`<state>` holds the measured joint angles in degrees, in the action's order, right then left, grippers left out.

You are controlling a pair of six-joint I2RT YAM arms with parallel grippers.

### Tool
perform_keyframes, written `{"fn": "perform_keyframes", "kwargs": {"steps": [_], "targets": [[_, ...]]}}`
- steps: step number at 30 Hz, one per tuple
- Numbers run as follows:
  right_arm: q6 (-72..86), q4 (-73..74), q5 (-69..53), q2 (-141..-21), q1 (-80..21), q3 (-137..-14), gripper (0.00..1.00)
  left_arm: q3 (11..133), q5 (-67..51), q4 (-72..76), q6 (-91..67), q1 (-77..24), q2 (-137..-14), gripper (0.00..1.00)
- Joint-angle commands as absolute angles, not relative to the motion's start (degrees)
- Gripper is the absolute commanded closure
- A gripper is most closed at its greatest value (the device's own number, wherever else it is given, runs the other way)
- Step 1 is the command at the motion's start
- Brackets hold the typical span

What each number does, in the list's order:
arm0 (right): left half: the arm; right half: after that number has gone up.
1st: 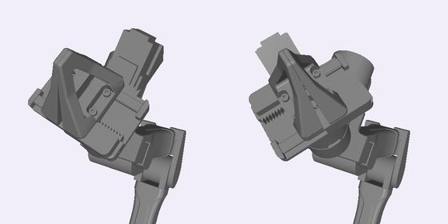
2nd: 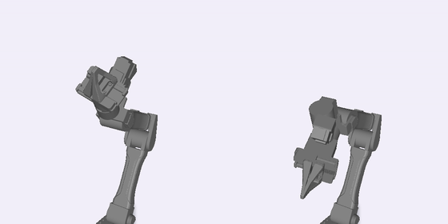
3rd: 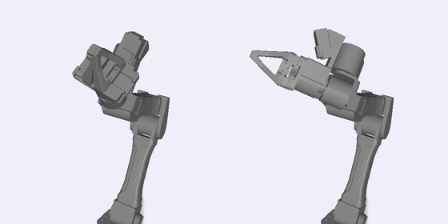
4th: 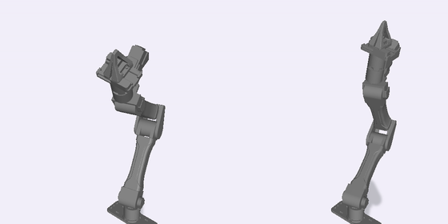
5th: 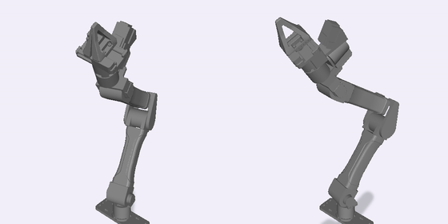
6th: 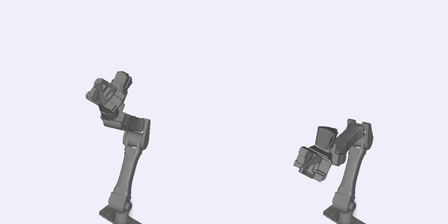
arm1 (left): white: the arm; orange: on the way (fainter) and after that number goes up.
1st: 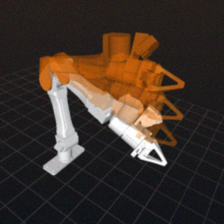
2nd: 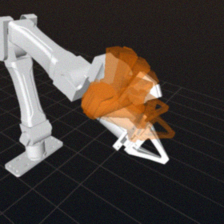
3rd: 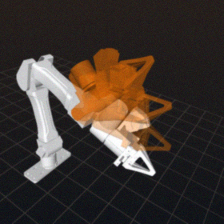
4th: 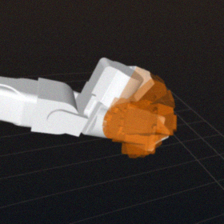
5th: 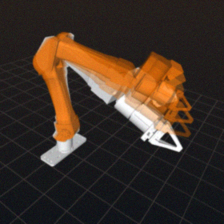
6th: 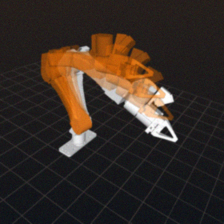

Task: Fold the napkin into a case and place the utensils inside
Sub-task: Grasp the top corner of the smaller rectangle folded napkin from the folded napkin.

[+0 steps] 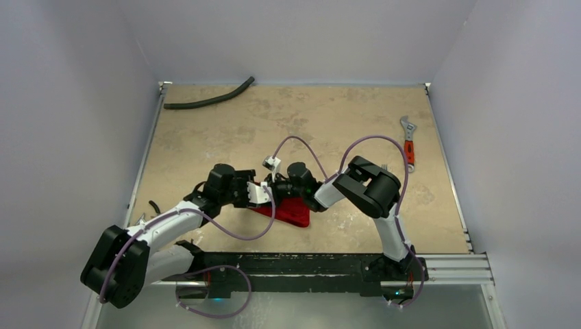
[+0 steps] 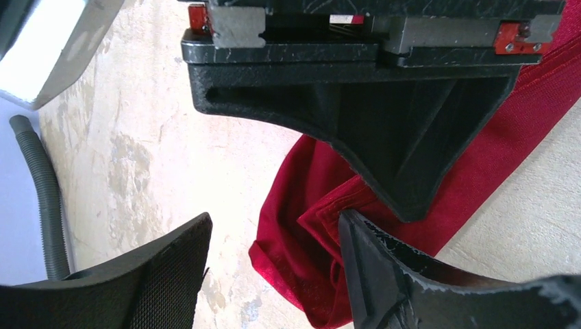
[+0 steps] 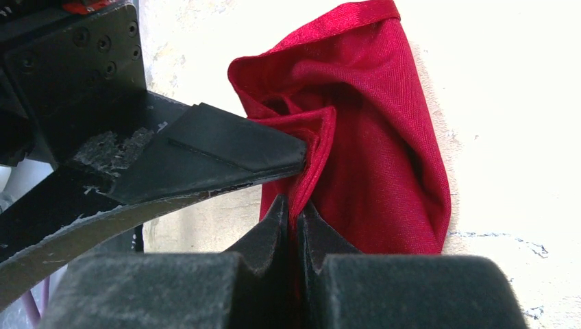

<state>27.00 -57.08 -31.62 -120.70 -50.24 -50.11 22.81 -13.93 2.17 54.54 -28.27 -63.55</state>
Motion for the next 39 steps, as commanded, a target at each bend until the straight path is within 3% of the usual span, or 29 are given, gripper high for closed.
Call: {"fn": "perform_keyframes", "kwargs": {"steps": [1,7,20,26,30,33,39], "targets": [[25.83,-48.36,-32.28,-122.69,-50.41,-47.23,0.99,24.33,-14.1,3.45,54.75,-27.81,-64.9,0.34],[25.55,-49.24,-33.68,-121.61,-50.36,-46.94,0.96,23.51,-13.15,5.34,55.6,-27.78,-66.59,0.36],[26.15,-52.96,-38.93,-120.47,-50.37,-45.11,0.88,21.41,-11.81,6.34,57.31,-27.8,-69.07,0.57],[25.76,-52.13,-39.28,-119.27,-50.37,-45.85,0.85,20.81,-12.7,5.11,57.67,-27.82,-68.64,0.6],[26.08,-48.97,-37.68,-119.6,-50.38,-47.84,0.89,21.81,-14.25,4.83,55.59,-28.08,-68.4,0.6],[26.18,-45.7,-36.08,-120.23,-50.37,-49.58,1.0,23.17,-15.7,3.58,54.01,-28.04,-67.69,0.6],[26.43,-40.82,-34.08,-119.16,-50.37,-51.05,1.0,26.03,-16.24,1.42,50.43,-28.13,-66.14,0.62]]}}
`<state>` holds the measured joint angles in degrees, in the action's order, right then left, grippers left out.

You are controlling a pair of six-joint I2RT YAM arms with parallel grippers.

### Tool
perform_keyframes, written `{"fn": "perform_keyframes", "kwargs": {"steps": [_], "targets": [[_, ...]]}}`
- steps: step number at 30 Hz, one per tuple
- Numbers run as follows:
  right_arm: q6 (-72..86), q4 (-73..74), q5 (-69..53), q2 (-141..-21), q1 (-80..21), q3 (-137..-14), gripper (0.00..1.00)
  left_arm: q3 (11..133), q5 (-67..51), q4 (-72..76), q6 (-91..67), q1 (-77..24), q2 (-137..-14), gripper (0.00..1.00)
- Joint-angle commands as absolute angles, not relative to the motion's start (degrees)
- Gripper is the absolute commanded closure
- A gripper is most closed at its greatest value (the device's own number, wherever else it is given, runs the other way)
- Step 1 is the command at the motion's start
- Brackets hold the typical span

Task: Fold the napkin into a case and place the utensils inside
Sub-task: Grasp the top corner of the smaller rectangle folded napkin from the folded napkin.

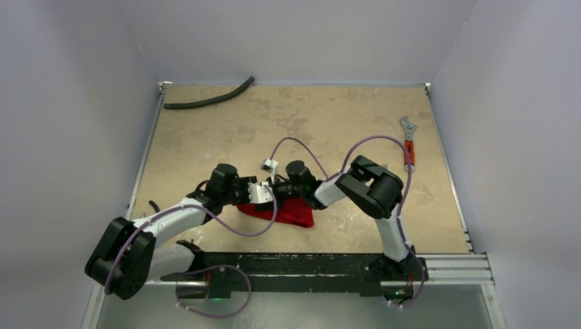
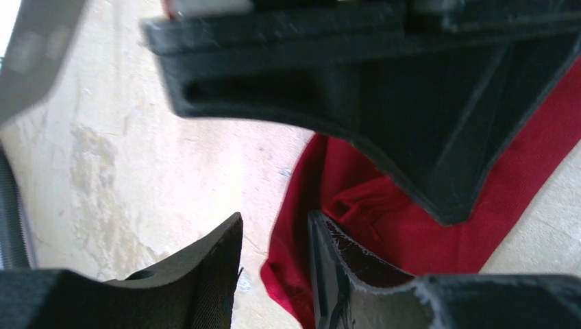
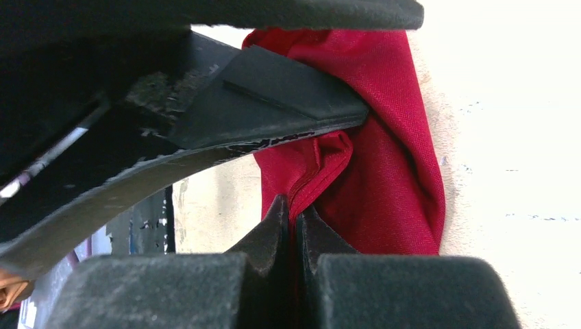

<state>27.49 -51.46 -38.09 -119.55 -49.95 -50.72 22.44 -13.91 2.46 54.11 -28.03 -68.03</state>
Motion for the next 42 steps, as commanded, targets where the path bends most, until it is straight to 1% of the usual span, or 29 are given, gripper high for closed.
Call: {"fn": "perform_keyframes", "kwargs": {"steps": [1,5,8,13,14,15,16,17,20,22,23,24,26,27,33,34,35,36,37,42], "targets": [[26.41,-40.13,-33.91,-118.73,-50.35,-51.22,1.0,26.36,-16.33,0.92,49.96,-28.03,-65.79,0.62],[25.88,-36.91,-32.95,-117.64,-50.32,-52.58,1.0,26.41,-16.27,0.18,49.59,-28.05,-64.25,0.64],[25.7,-35.13,-32.61,-117.18,-50.34,-53.0,1.0,26.67,-16.0,0.09,49.44,-28.07,-63.66,0.68],[25.84,-32.97,-31.99,-117.0,-50.32,-53.88,1.0,27.32,-16.15,-4.9,48.15,-28.03,-62.92,0.71],[25.73,-32.5,-31.9,-117.03,-50.38,-54.14,1.0,27.45,-16.05,-5.89,47.44,-28.05,-62.69,0.68],[25.61,-32.18,-31.9,-116.99,-50.4,-54.4,1.0,27.63,-15.96,-6.86,46.59,-28.04,-62.28,0.63],[25.5,-31.93,-31.89,-116.99,-50.37,-54.59,1.0,27.79,-15.99,-7.79,45.73,-28.04,-61.9,0.55],[25.39,-31.57,-31.98,-117.09,-50.41,-54.8,1.0,27.94,-15.82,-8.49,45.0,-28.05,-61.47,0.51],[25.23,-30.23,-32.27,-117.69,-50.41,-55.83,1.0,27.65,-14.33,-8.36,43.3,-28.11,-61.2,0.44],[25.07,-29.38,-32.5,-118.35,-50.4,-56.7,1.0,27.56,-13.02,-7.59,42.98,-28.05,-62.68,0.44],[25.04,-29.1,-32.5,-118.38,-50.41,-56.93,1.0,27.65,-12.63,-7.29,42.9,-28.04,-63.58,0.47],[25.0,-28.76,-32.52,-118.39,-50.37,-57.02,1.0,27.83,-12.3,-7.11,42.9,-28.04,-64.67,0.52],[24.87,-28.19,-32.43,-118.25,-50.4,-57.28,1.0,27.66,-12.13,-6.34,42.8,-28.1,-66.16,0.67],[24.76,-27.62,-32.33,-118.29,-50.38,-57.57,1.0,27.27,-12.32,-5.84,42.8,-28.08,-66.38,0.7],[24.47,-24.68,-32.21,-118.41,-50.4,-58.92,1.0,26.33,-11.05,-3.84,41.41,-28.04,-67.43,0.7],[24.47,-24.43,-32.13,-118.43,-50.36,-59.03,1.0,26.26,-10.96,-3.79,41.4,-28.04,-67.4,0.71],[24.54,-24.17,-32.16,-118.52,-50.4,-59.2,1.0,26.17,-10.73,-3.78,41.54,-28.06,-67.4,0.77],[24.5,-23.84,-32.17,-118.68,-50.33,-59.38,1.0,26.21,-10.48,-3.52,41.57,-28.04,-67.29,0.87],[24.6,-23.62,-32.12,-118.92,-50.34,-59.56,1.0,26.4,-10.13,-3.25,41.38,-28.0,-67.01,0.99],[25.15,-23.72,-32.16,-120.31,-50.21,-59.42,1.0,28.03,-10.34,-3.48,39.92,-27.95,-64.74,1.0]]}}
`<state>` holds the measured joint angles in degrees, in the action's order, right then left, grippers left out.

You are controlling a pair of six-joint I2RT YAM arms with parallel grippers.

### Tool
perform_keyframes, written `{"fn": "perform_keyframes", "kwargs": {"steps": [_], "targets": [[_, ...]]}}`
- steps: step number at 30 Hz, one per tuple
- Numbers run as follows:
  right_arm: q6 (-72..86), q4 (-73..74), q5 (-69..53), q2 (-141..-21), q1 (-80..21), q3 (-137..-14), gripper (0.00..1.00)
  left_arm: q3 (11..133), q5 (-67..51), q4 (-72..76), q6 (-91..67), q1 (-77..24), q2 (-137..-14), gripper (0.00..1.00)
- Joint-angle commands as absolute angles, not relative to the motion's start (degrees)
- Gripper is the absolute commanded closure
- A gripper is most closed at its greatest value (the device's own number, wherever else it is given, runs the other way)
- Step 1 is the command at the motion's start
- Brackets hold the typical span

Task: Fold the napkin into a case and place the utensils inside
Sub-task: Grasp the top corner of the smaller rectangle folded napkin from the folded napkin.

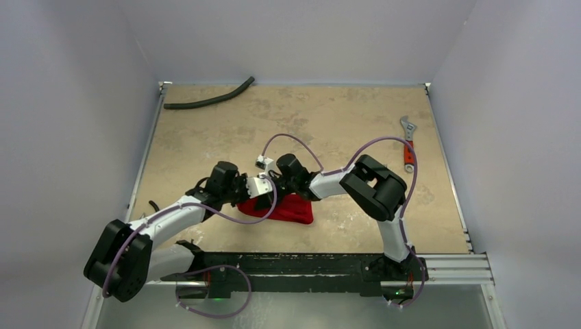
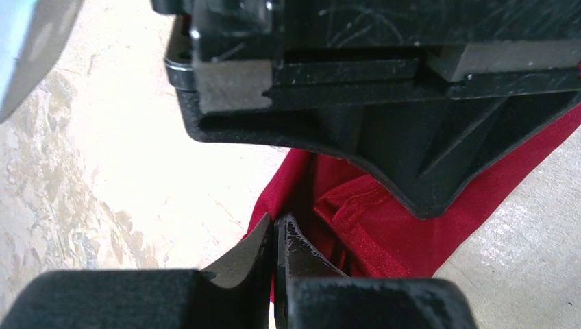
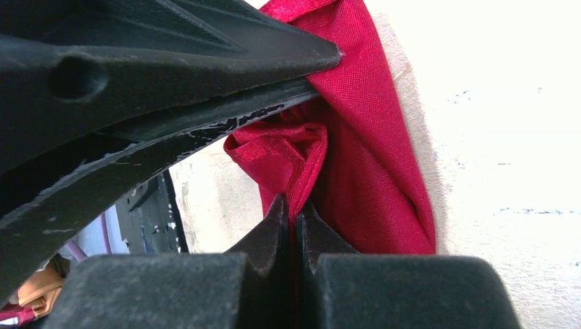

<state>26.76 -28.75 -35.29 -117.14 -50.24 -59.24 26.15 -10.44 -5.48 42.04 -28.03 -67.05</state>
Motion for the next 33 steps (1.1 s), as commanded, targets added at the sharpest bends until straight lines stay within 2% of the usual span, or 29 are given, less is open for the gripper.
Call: {"fn": "perform_keyframes", "kwargs": {"steps": [1,9,18,33], "targets": [[25.31,-23.8,-32.31,-120.73,-50.16,-59.34,1.0,28.63,-10.86,-4.15,39.61,-27.95,-64.62,1.0],[25.39,-21.59,-32.51,-121.14,-49.97,-60.79,1.0,28.71,-15.76,-6.69,39.95,-28.35,-63.35,1.0],[24.47,-17.34,-34.15,-120.69,-49.11,-63.47,1.0,25.87,-15.7,-7.16,46.2,-29.09,-62.31,1.0],[23.75,-14.38,-36.87,-122.8,-48.6,-71.9,1.0,24.3,-17.25,-5.9,48.12,-29.7,-63.23,1.0]]}}
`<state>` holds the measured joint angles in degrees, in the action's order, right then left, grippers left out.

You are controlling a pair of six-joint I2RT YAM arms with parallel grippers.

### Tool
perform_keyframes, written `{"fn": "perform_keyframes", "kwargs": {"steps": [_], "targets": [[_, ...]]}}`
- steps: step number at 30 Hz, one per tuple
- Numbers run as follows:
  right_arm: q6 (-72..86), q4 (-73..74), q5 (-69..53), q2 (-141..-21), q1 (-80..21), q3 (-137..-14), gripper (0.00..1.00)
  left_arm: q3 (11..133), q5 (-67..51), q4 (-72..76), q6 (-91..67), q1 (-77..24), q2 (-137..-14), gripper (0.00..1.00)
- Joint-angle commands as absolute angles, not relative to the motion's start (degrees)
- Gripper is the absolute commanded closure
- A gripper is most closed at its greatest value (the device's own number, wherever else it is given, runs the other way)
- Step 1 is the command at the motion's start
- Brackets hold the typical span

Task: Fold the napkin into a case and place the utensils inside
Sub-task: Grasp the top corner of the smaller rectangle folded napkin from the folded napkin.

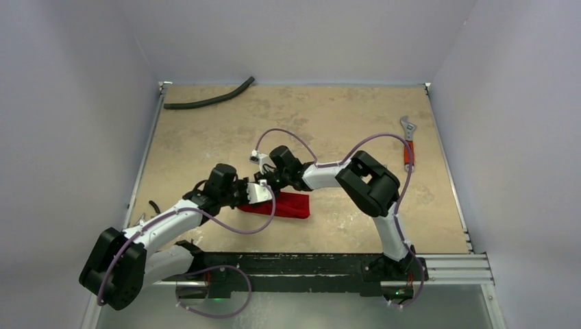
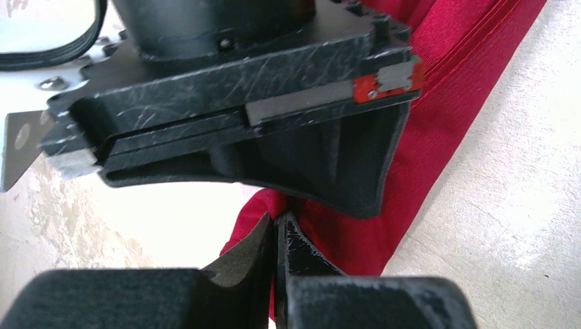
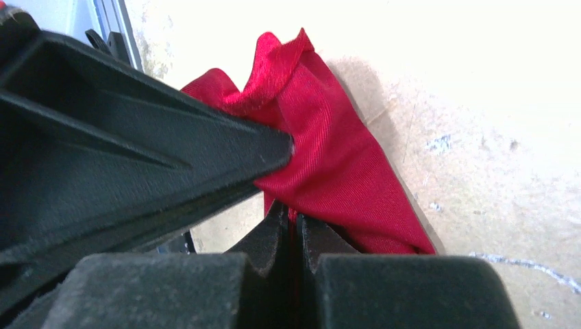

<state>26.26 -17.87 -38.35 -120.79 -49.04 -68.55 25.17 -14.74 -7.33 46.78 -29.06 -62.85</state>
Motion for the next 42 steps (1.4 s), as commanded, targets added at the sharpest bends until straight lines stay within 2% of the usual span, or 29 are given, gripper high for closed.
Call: {"fn": "perform_keyframes", "kwargs": {"steps": [1,10,15,21,22,23,24,28,31,34,42], "targets": [[23.85,-14.33,-37.1,-123.09,-48.58,-72.28,1.0,24.26,-17.35,-5.68,48.27,-29.71,-63.27,1.0],[24.27,-13.77,-38.99,-124.8,-48.16,-73.97,1.0,22.73,-18.26,-7.96,54.37,-30.31,-64.0,1.0],[23.18,-13.49,-42.33,-126.3,-47.64,-74.6,1.0,20.77,-13.79,-8.26,60.69,-30.32,-64.72,1.0],[23.43,-13.63,-41.29,-128.48,-47.57,-72.79,1.0,23.86,-11.63,-4.65,55.47,-30.19,-64.37,1.0],[23.53,-13.62,-41.14,-128.84,-47.6,-72.59,1.0,24.87,-12.01,-4.99,53.95,-30.22,-64.18,0.94],[23.49,-13.81,-40.95,-129.0,-47.58,-72.2,1.0,26.05,-12.3,-5.63,52.58,-30.2,-64.1,0.75],[23.61,-14.11,-40.81,-129.1,-47.56,-71.98,1.0,27.16,-12.52,-6.47,51.17,-30.21,-64.08,0.63],[23.73,-14.45,-40.61,-129.11,-47.54,-71.31,1.0,31.02,-13.39,-11.98,47.43,-30.2,-63.92,0.53],[23.86,-14.94,-40.98,-129.04,-47.44,-70.9,1.0,31.25,-13.69,-13.31,45.77,-30.19,-62.83,0.3],[24.07,-15.26,-41.05,-128.79,-47.35,-70.63,1.0,30.08,-14.03,-14.09,45.18,-30.25,-62.82,0.13],[24.58,-16.74,-41.4,-128.08,-47.21,-69.53,1.0,26.55,-7.46,-6.45,44.74,-30.19,-66.0,0.04]]}}
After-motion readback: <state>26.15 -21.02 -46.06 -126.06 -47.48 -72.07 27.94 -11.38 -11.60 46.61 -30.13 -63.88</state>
